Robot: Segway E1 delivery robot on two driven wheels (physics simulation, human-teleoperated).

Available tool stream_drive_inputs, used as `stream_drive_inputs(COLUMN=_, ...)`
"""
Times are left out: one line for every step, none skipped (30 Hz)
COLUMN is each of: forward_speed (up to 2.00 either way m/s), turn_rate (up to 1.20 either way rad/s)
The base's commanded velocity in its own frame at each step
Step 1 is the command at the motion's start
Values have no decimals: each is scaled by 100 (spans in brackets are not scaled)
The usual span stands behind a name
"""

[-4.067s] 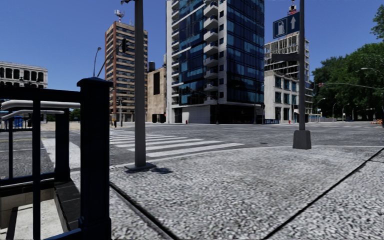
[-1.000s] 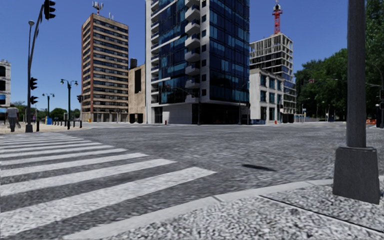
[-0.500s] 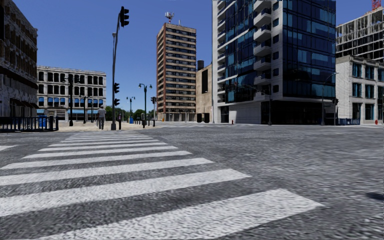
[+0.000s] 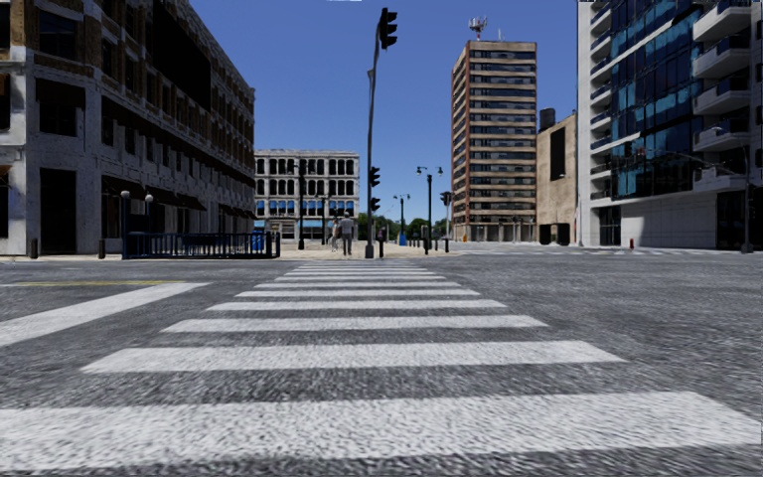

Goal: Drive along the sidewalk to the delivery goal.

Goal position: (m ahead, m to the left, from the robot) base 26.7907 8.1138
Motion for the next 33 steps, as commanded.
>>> stream_drive_inputs(forward_speed=136, turn_rate=0)
stream_drive_inputs(forward_speed=135, turn_rate=0)
stream_drive_inputs(forward_speed=135, turn_rate=0)
stream_drive_inputs(forward_speed=135, turn_rate=0)
stream_drive_inputs(forward_speed=135, turn_rate=0)
stream_drive_inputs(forward_speed=135, turn_rate=0)
stream_drive_inputs(forward_speed=135, turn_rate=0)
stream_drive_inputs(forward_speed=135, turn_rate=0)
stream_drive_inputs(forward_speed=134, turn_rate=0)
stream_drive_inputs(forward_speed=133, turn_rate=0)
stream_drive_inputs(forward_speed=133, turn_rate=0)
stream_drive_inputs(forward_speed=133, turn_rate=0)
stream_drive_inputs(forward_speed=132, turn_rate=0)
stream_drive_inputs(forward_speed=132, turn_rate=0)
stream_drive_inputs(forward_speed=132, turn_rate=0)
stream_drive_inputs(forward_speed=132, turn_rate=0)
stream_drive_inputs(forward_speed=132, turn_rate=0)
stream_drive_inputs(forward_speed=132, turn_rate=0)
stream_drive_inputs(forward_speed=132, turn_rate=0)
stream_drive_inputs(forward_speed=132, turn_rate=0)
stream_drive_inputs(forward_speed=132, turn_rate=0)
stream_drive_inputs(forward_speed=132, turn_rate=0)
stream_drive_inputs(forward_speed=132, turn_rate=0)
stream_drive_inputs(forward_speed=132, turn_rate=0)
stream_drive_inputs(forward_speed=132, turn_rate=0)
stream_drive_inputs(forward_speed=132, turn_rate=0)
stream_drive_inputs(forward_speed=132, turn_rate=0)
stream_drive_inputs(forward_speed=132, turn_rate=0)
stream_drive_inputs(forward_speed=131, turn_rate=0)
stream_drive_inputs(forward_speed=130, turn_rate=0)
stream_drive_inputs(forward_speed=130, turn_rate=0)
stream_drive_inputs(forward_speed=129, turn_rate=0)
stream_drive_inputs(forward_speed=128, turn_rate=0)
